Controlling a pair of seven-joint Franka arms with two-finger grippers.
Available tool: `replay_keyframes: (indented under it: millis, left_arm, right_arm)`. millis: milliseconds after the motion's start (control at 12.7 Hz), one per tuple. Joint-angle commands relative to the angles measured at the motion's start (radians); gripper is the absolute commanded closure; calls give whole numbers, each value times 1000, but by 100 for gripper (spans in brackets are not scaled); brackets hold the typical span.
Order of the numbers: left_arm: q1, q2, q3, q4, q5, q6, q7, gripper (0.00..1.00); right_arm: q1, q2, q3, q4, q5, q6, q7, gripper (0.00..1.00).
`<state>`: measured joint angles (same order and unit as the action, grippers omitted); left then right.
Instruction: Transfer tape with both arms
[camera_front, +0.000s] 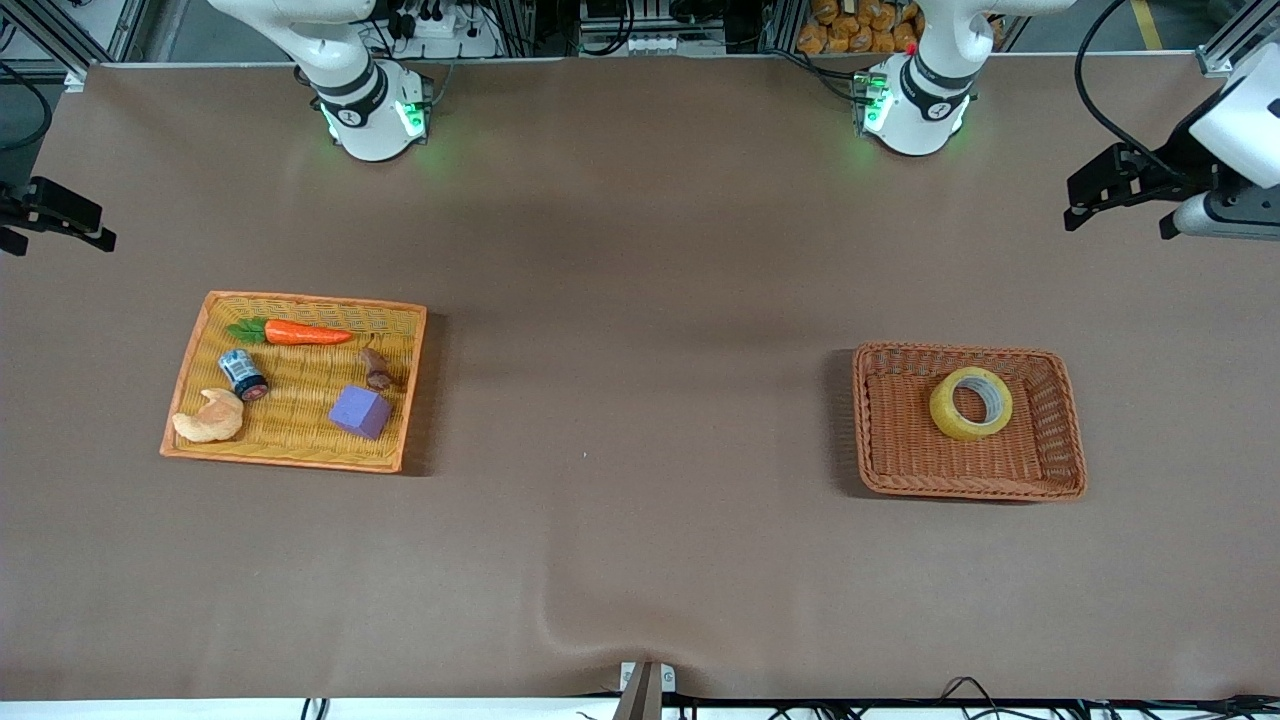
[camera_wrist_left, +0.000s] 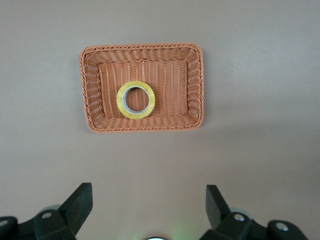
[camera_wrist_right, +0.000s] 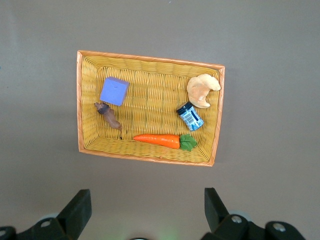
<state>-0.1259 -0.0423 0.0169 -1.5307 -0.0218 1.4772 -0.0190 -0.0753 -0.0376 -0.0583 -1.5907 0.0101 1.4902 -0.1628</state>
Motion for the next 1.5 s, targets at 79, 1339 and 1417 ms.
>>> replay_keyframes:
  millis: [79,1339,1417]
  left_arm:
    - [-18,15,9,23,-17,-12,-13,0]
    - [-14,22,9,23,14,26,-27,0]
    - [-12,19,9,21,14,26,-25,0]
  right_arm:
    - [0,-16,8,-2,11,-15,0,0]
    - [-3,-13,5,12,13,-5,5,0]
    - [-3,-13,5,11,13,-5,9,0]
